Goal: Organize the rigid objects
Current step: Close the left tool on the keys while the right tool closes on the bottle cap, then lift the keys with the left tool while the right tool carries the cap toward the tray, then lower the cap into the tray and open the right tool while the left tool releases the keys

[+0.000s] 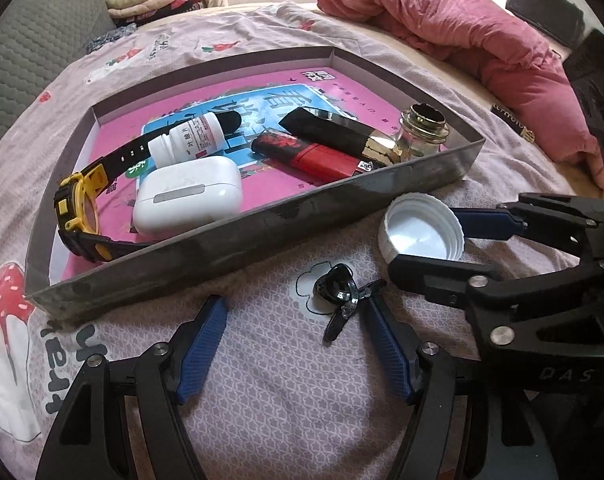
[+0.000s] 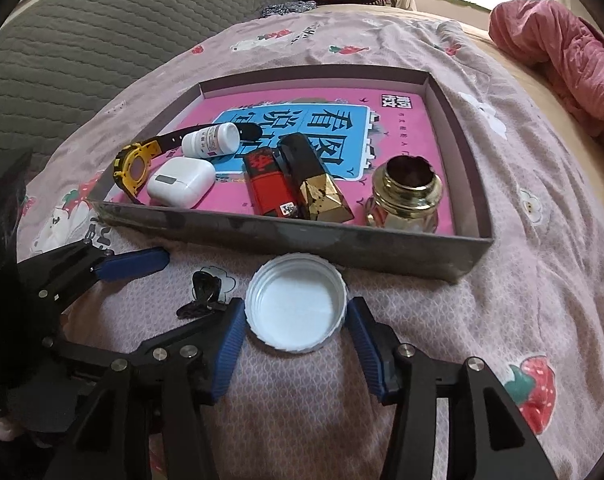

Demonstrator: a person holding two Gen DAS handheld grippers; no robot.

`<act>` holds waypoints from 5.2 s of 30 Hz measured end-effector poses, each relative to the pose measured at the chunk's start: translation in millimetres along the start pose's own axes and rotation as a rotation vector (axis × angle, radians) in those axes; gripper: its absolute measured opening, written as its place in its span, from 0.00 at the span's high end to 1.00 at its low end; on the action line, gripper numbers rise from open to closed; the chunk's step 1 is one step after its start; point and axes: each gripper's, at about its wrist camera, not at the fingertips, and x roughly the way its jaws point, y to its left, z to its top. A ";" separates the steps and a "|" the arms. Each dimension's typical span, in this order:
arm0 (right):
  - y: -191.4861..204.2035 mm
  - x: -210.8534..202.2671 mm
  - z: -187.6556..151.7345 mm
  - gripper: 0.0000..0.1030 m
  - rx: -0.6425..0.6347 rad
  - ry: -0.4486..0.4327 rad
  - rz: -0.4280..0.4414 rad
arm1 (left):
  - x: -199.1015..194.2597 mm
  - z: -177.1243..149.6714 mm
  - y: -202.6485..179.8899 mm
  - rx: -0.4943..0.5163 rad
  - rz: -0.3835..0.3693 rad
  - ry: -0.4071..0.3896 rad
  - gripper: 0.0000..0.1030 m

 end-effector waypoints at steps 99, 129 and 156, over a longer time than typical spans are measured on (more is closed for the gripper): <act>15.3 -31.9 41.7 0.50 -0.071 -0.263 0.047 | -45.5 45.7 90.5 -0.265 0.027 -0.195 0.76; 21.0 -10.1 42.0 0.50 -0.099 -0.210 0.007 | -33.3 41.9 89.4 -0.289 -0.022 -0.151 0.61; 2.8 -55.0 29.5 0.39 0.037 -0.322 0.002 | -70.3 28.9 72.7 -0.240 -0.009 -0.211 0.29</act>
